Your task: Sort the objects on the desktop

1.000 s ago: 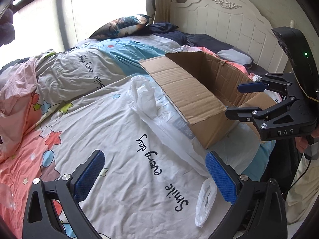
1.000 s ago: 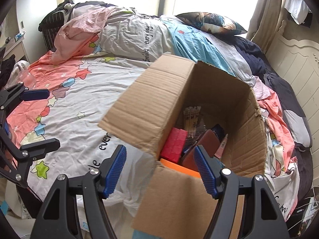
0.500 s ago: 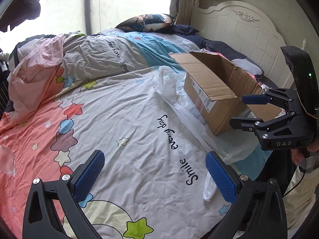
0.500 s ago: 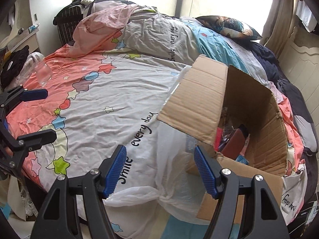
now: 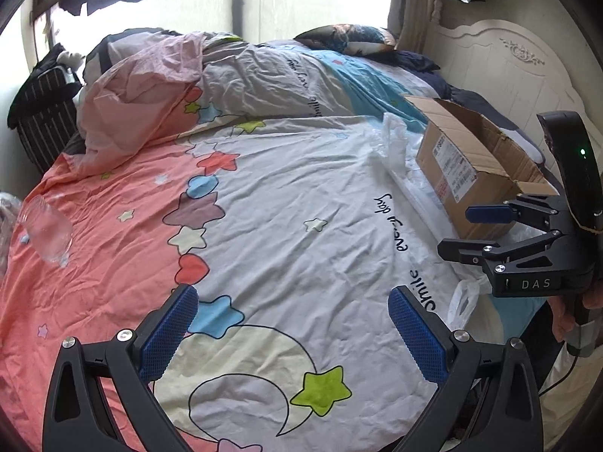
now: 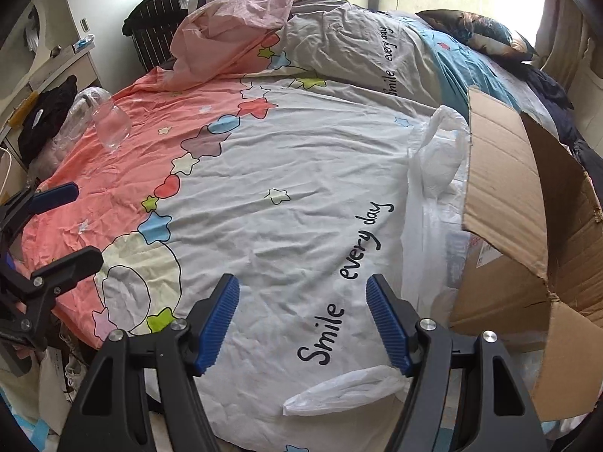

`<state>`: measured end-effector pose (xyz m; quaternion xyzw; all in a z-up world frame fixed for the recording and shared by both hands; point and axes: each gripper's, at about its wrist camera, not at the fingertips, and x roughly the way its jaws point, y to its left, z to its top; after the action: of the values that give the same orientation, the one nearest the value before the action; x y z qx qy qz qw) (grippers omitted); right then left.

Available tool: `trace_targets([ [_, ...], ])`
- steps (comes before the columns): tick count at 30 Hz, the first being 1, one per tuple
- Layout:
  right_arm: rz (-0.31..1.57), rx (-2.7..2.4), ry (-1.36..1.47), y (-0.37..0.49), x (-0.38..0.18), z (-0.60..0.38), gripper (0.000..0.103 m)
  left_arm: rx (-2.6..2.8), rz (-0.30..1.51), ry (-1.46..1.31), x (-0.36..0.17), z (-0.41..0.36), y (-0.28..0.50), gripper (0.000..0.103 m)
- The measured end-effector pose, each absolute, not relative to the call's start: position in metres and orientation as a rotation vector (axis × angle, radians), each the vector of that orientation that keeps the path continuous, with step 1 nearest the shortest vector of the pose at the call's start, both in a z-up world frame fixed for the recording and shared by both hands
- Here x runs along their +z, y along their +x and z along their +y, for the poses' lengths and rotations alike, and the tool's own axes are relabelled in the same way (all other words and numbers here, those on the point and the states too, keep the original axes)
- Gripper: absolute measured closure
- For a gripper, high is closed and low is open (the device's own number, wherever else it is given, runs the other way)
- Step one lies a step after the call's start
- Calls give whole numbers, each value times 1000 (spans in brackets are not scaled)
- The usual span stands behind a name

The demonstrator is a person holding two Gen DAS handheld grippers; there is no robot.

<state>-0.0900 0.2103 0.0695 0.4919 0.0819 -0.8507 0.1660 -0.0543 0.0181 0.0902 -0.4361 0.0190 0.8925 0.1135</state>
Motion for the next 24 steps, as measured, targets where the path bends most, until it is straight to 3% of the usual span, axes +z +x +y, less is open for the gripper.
trace_targets([
  [16,108,-2626,1212,-82,51,129,37,2920,-121,-1288,63,-60,-32,0],
  [24,136,-2668,1131,-72,50,102,37,2955,-187,-1283,49,-84,-33,0],
])
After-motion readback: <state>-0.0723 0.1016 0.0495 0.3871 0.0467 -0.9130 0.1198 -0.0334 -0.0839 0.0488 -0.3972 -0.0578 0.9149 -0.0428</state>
